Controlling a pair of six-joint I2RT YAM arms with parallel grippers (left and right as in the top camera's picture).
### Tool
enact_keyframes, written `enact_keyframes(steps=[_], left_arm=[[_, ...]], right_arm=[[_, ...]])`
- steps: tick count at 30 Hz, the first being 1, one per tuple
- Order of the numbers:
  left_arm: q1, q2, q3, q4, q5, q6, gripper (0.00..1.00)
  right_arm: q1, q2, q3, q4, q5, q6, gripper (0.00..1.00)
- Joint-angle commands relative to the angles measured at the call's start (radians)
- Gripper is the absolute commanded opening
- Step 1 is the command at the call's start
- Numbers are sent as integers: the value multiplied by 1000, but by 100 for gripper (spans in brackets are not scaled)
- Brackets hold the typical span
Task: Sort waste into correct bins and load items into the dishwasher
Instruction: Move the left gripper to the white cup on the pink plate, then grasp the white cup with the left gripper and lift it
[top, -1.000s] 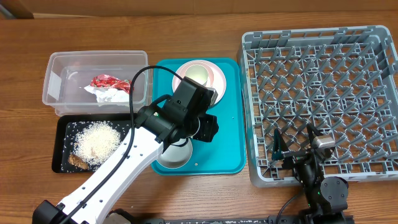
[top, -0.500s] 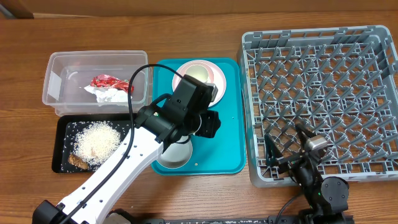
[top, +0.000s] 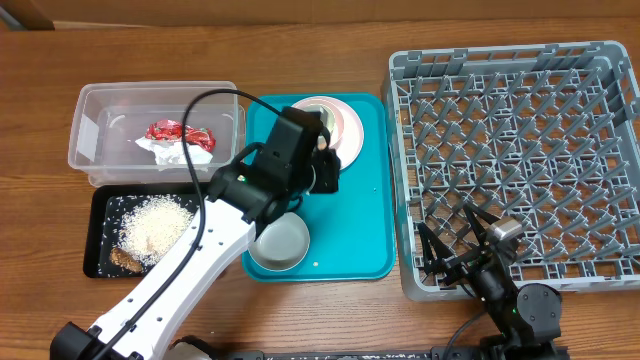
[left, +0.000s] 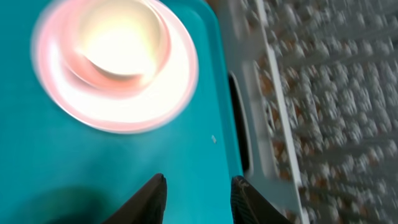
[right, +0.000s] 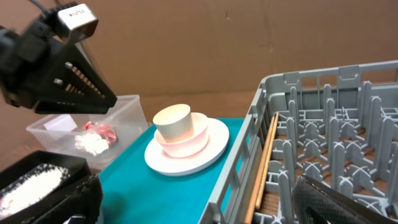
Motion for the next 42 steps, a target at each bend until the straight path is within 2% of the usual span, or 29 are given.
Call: enact_keyframes(steps=[1, 5, 13, 17, 22, 29, 33, 37, 42], left_arm=[[37, -6, 3, 27, -116, -33, 35], [94, 34, 3, 92, -90, -34, 34], [197, 180, 6, 228, -21, -85, 34], [219, 257, 6, 280, 5, -85, 35], [217, 340, 6, 361, 19, -85, 35], [217, 423, 6, 484, 91, -115, 36], [217, 440, 6, 483, 90, -126, 25], [217, 440, 6, 479, 90, -126, 6], [219, 438, 6, 482, 90, -127, 4]], right_arm=[[-3, 33, 131, -39, -6, 20, 100], [-3, 146, 302, -158, 3, 19, 100], [-3, 505, 699, -510, 37, 12, 100], [-3, 662, 826, -624, 10, 13, 100], [-3, 768, 837, -630, -61, 17, 100], [-3, 859, 837, -658, -61, 16, 100], [-3, 887, 837, -663, -61, 16, 100], [-3, 889, 837, -665, -60, 16, 100], [-3, 889, 837, -655, -60, 16, 100]])
